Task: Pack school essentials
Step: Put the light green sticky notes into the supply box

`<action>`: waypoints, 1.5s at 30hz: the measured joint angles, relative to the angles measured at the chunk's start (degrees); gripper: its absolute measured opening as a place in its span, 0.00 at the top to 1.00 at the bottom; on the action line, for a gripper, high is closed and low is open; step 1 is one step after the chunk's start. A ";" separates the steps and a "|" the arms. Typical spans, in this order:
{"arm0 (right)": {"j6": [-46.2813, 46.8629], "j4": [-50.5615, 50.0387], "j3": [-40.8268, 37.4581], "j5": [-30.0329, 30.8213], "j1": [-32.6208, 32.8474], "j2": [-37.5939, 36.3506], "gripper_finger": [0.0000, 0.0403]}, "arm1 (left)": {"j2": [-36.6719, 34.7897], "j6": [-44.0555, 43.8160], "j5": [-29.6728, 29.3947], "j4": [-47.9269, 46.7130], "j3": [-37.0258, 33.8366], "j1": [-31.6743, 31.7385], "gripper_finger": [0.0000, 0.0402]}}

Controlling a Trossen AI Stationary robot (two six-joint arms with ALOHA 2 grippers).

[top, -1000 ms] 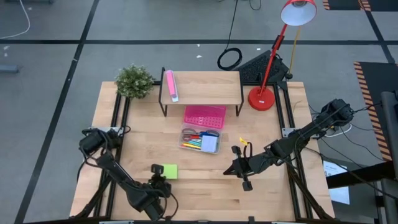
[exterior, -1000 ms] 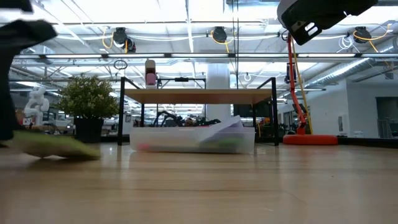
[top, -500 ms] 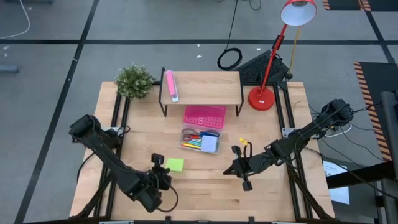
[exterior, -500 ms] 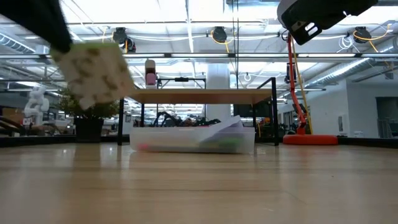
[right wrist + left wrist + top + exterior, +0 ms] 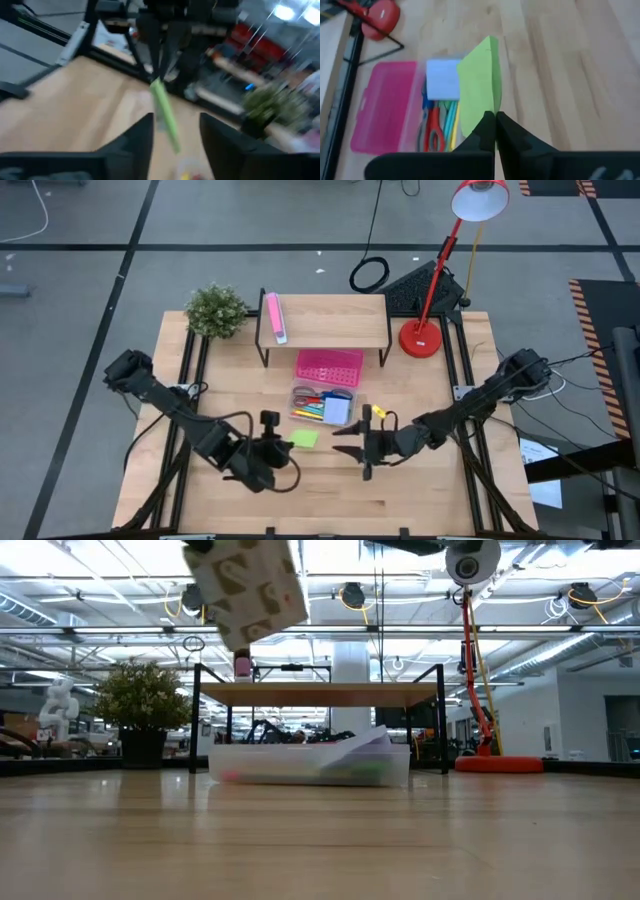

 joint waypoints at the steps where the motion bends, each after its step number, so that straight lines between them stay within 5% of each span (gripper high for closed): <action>1: -2.95 2.22 0.00 0.64 -0.13 0.75 0.60 | 0.01 1.46 0.37 0.99 0.00 0.43 0.99; 6: -6.25 3.58 0.02 -3.36 -2.21 1.83 0.48 | -0.01 6.06 2.44 5.47 0.00 2.18 0.98; 12: -3.77 3.80 0.02 -10.65 -4.98 1.81 0.50 | -0.01 10.34 4.96 9.48 0.00 4.40 0.99; 19: -4.26 2.17 0.02 -14.30 -5.71 1.81 0.65 | -0.01 13.09 6.57 11.24 0.00 6.75 0.98; 27: -4.33 2.69 0.04 -13.04 -6.46 1.81 0.96 | -0.01 15.50 8.38 13.77 -0.01 8.19 0.95; 30: -4.41 2.79 0.07 -13.08 -6.42 1.81 0.96 | -0.01 16.28 7.38 14.17 -0.01 8.03 0.91; 34: -4.10 1.48 0.07 -10.32 -6.46 0.89 0.97 | -0.01 15.73 5.08 11.98 -0.02 6.73 0.79; 41: -2.46 0.18 0.07 -6.91 -6.33 0.08 0.98 | -0.12 5.75 -6.89 10.92 -0.02 2.31 0.43; 45: -1.19 0.26 0.07 -5.98 -6.46 0.08 0.98 | 2.21 1.02 -8.51 12.97 -0.02 2.40 0.27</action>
